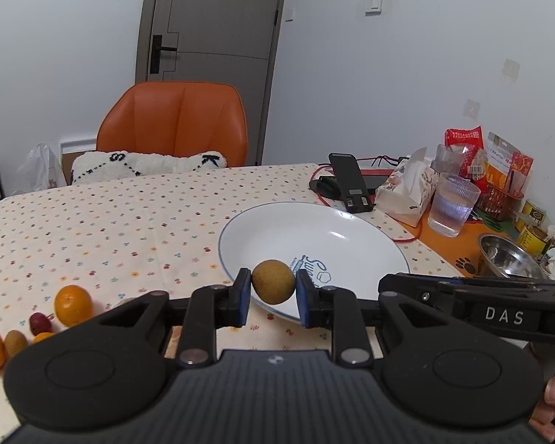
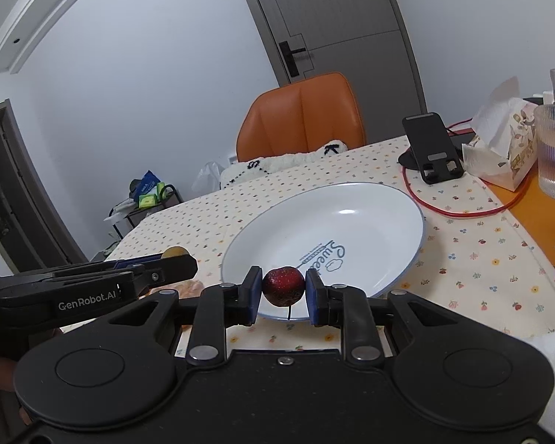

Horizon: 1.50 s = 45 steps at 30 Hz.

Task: Organize fruits
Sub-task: 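Carry kiwi and red cherry to the white plate and release both, then withdraw both open tools from the plate back toward the fruit row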

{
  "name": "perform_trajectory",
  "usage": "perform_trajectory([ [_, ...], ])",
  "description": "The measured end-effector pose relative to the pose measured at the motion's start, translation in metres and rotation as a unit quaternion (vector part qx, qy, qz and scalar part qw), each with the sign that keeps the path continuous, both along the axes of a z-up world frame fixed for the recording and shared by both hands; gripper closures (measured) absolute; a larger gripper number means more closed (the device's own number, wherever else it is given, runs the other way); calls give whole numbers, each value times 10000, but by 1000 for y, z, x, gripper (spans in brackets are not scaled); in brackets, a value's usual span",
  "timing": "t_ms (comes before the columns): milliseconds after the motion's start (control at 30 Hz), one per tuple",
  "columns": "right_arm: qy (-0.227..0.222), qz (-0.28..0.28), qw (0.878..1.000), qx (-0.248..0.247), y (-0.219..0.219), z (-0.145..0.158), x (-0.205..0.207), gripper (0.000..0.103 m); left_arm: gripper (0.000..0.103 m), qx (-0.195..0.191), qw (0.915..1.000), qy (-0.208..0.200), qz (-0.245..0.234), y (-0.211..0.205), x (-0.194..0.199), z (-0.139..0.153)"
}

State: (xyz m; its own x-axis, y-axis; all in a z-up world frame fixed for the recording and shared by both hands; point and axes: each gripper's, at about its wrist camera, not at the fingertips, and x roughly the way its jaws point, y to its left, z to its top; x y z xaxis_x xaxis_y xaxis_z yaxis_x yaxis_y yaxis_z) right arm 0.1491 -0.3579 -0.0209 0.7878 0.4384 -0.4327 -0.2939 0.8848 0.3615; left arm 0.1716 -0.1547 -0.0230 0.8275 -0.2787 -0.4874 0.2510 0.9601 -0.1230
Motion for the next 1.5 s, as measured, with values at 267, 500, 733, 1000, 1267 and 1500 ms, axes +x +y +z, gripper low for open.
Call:
perform_trajectory([
  [267, 124, -39, 9999, 6, -10, -12, 19, 80, 79, 88, 9999, 119, -54, -13, 21, -11],
  [500, 187, -29, 9998, -9, -15, -20, 32, 79, 79, 125, 9995, 269, -83, -23, 38, -22],
  [733, 224, -39, 9997, -42, -17, -26, 40, 79, 79, 157, 9992, 370, -73, -30, 49, -30],
  [1000, 254, -49, 9996, -75, -16, -27, 40, 75, 79, 185, 9985, 505, 32, -29, 51, -32],
  [1267, 266, -166, 9995, 49, -21, -23, 30, 75, 76, 162, 9991, 393, 93, -22, 36, -22],
  [1500, 260, -188, 9994, 106, -18, -19, 18, 74, 66, 82, 9988, 410, 267, -5, 19, -16],
])
